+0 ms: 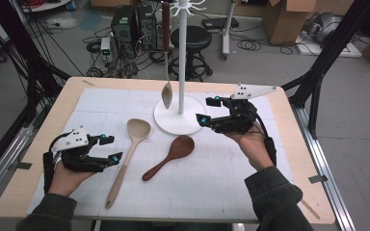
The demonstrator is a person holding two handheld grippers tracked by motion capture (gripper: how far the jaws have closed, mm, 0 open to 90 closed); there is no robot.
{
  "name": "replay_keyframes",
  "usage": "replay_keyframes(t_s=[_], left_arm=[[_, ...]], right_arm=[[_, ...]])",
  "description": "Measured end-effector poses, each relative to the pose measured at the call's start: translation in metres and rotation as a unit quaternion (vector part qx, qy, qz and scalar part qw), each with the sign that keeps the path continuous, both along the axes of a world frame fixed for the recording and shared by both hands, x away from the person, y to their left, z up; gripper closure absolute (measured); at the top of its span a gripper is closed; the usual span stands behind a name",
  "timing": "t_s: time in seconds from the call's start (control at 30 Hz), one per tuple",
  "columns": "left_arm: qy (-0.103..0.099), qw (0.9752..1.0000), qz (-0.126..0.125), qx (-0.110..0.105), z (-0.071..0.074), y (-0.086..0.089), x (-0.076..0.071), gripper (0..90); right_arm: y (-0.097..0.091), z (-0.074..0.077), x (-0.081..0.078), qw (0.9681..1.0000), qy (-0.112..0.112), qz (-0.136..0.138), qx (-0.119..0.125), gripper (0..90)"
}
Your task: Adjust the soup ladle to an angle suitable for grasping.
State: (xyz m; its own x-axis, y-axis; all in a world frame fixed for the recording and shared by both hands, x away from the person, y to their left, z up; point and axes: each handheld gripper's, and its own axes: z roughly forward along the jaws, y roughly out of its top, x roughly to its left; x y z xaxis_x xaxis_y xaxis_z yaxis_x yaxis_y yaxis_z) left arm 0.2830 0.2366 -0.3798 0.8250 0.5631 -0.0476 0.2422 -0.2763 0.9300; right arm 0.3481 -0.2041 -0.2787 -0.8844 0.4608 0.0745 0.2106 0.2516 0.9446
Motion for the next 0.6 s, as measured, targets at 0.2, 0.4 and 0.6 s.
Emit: replay_keyframes(t_s=[0.2,0.4,0.6], left_arm=[[0.010,0.9998,0.015,0.001,-0.009,-0.001,0.001,39.1],[0.017,0.9996,0.019,0.015,-0.014,-0.004,0.000,45.5],[0.029,0.9989,0.013,0.034,-0.022,-0.008,0.000,57.8]], right_arm=[[-0.007,-0.013,-0.008,0.9999,0.001,-0.009,-0.009,25.2],[-0.015,-0.025,-0.019,0.9999,0.001,-0.015,-0.007,25.2],[-0.026,-0.035,-0.029,0.9998,0.001,-0.021,-0.002,25.2]])
